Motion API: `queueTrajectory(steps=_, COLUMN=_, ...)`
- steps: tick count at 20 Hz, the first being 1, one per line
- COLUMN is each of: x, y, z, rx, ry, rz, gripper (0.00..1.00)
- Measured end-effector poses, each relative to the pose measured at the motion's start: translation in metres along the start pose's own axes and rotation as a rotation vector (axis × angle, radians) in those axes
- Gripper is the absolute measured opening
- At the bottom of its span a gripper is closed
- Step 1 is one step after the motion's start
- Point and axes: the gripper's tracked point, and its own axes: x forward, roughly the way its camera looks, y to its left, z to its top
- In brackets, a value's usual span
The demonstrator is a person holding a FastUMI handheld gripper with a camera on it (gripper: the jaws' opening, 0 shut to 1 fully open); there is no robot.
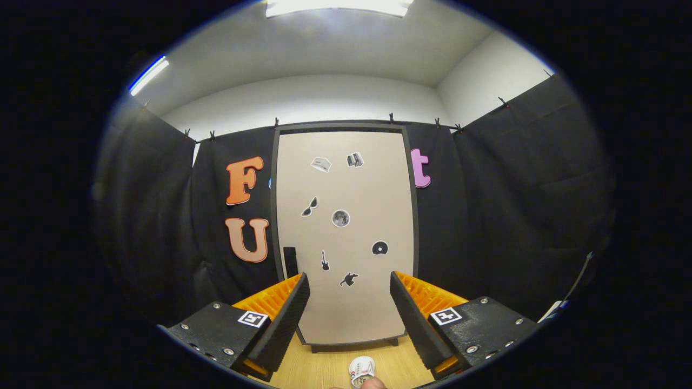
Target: Open the shoe cabinet door, grab the shoes and put them into the shoe cabinet, then close the shoe cabinet door.
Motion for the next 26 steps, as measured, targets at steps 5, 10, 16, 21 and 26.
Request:
queueTrajectory(steps=5, x=0.017, y=0.028, z=-0.01, rx=-0.003, ry=0.006, rz=0.029, gripper=0.94)
queueTrajectory(steps=10, x=0.036, y=0.06, z=-0.026, rx=0.002, ry=0.024, rz=0.046, gripper=0.94)
queueTrajectory(steps=16, x=0.064, y=0.086, z=-0.032, rx=0.009, ry=0.028, rz=0.051, gripper=0.94)
queueTrajectory(steps=21, x=0.097, y=0.101, z=-0.042, rx=0.02, ry=0.033, rz=0.08, gripper=0.94)
queueTrajectory(steps=26, x=0.143, y=0.11, z=-0.053, rx=0.009, ry=0.017, rz=0.082, gripper=0.94)
